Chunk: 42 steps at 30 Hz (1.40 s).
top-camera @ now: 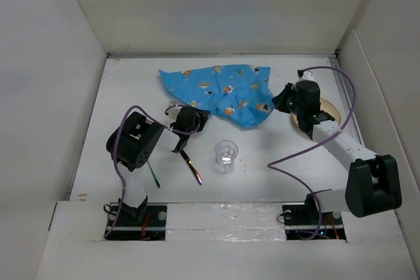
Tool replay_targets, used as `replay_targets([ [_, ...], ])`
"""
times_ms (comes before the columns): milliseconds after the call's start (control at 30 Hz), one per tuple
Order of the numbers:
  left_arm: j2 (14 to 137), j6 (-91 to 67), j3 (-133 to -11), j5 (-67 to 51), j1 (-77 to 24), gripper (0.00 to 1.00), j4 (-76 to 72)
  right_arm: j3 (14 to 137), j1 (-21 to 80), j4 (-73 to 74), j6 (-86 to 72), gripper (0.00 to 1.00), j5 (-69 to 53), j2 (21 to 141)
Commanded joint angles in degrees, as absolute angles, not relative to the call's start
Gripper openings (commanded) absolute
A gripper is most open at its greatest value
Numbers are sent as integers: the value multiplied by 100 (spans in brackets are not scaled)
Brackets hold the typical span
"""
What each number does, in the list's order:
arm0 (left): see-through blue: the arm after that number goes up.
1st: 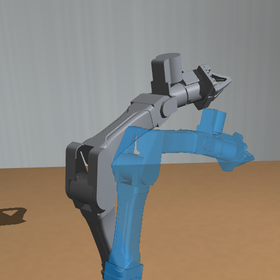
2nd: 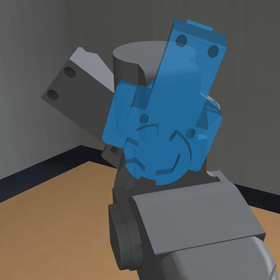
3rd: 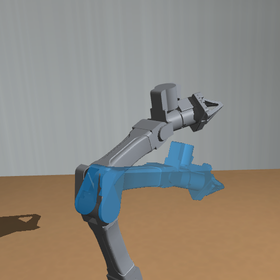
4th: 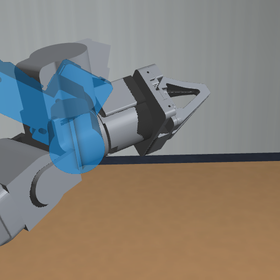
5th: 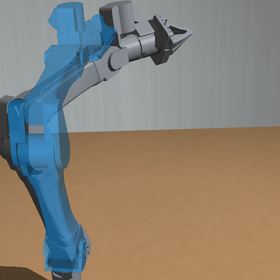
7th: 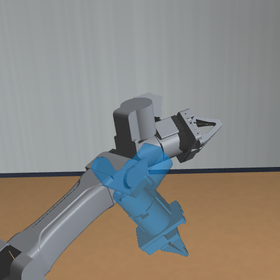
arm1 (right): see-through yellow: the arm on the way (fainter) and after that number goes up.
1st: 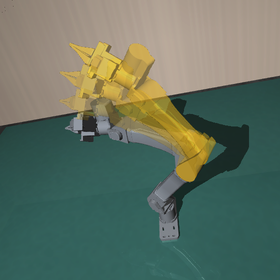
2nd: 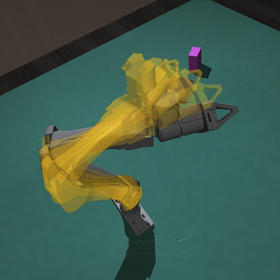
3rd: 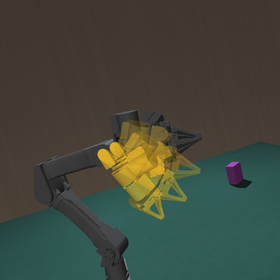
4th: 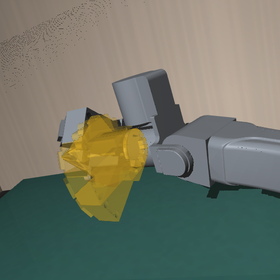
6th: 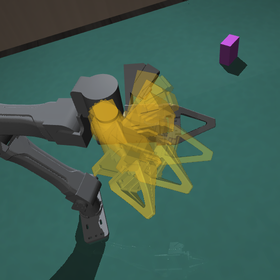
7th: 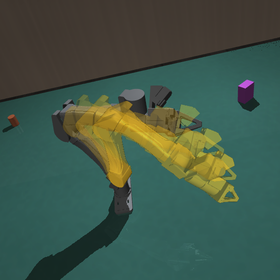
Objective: Set the dinner table for one person
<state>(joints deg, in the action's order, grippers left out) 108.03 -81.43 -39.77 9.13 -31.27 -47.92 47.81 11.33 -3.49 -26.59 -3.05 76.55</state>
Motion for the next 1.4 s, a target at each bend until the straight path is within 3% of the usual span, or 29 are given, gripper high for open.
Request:
replay_targets([
  [0,10898,-8183,-4113,985,-3111,32,-5097,4772,1169,-668,-2584,0,-334,7655],
  [200,10854,-8139,-4140,967,-3111,21,-5203,4799,1169,-650,-2593,0,-369,7699],
  [300,10758,-8016,-4184,1011,-3111,9,-5177,4781,1169,-650,-2593,0,-343,7673],
  [333,10671,-7981,-4157,950,-3024,0,-5229,4781,1169,-650,-2584,0,-334,7664],
  [567,9161,-7033,-4034,475,-2182,0,-5143,5071,1169,-457,-2645,0,-387,7243],
  [833,7095,-5845,-5237,-508,-889,0,-3437,6203,1169,193,-2611,0,-290,6374],
  [1133,6495,-5555,-6082,-1064,-105,0,-2769,7857,1116,949,-2285,0,-35,6047],
  [1367,7442,-5344,-6591,-1054,70,0,-2550,8726,1055,958,-2259,0,45,7222],
])
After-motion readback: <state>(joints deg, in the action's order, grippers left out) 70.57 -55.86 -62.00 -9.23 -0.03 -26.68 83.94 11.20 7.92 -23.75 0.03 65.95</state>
